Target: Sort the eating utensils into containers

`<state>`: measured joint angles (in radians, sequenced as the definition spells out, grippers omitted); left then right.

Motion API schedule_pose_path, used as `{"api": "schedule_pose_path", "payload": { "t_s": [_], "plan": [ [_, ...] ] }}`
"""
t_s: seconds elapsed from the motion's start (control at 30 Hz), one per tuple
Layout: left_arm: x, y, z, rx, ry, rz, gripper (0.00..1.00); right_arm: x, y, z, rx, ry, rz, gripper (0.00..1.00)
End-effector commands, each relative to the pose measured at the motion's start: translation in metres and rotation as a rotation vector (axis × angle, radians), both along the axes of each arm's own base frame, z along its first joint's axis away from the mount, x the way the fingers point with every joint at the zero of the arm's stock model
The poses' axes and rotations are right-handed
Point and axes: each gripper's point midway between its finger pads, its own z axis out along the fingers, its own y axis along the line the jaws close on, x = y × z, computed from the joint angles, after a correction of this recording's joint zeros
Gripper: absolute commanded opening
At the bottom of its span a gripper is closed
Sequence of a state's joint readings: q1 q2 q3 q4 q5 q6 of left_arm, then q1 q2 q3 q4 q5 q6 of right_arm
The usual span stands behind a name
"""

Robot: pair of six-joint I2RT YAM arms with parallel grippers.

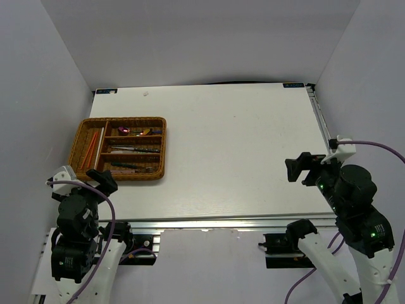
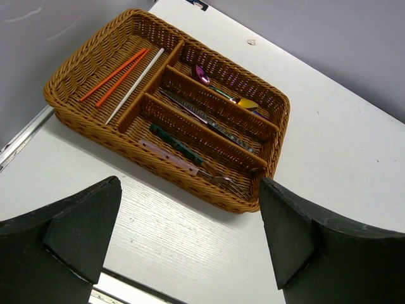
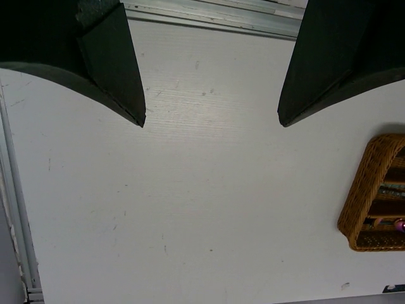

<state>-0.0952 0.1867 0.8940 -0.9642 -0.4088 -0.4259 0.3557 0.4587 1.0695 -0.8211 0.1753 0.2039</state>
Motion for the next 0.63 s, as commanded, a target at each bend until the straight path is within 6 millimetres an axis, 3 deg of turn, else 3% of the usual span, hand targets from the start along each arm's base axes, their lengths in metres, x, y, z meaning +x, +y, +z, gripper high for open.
{"api": "schedule_pose_path", "payload": {
  "t_s": [0.0, 0.23, 0.6],
  "plan": [
    [0.006, -0.005, -0.001, 0.003, 0.017, -0.026, 0.98, -0.005, -0.007, 0.005, -0.030, -0.025, -0.012, 0.89],
    [0.006, -0.006, -0.002, 0.002, 0.010, -0.035, 0.98, 0.003, -0.001, -0.009, -0.032, 0.002, 0.004, 0.89],
    [0.007, -0.008, -0.003, 0.002, 0.005, -0.046, 0.98, 0.006, 0.009, -0.015, -0.022, 0.015, 0.049, 0.89]
  ]
}}
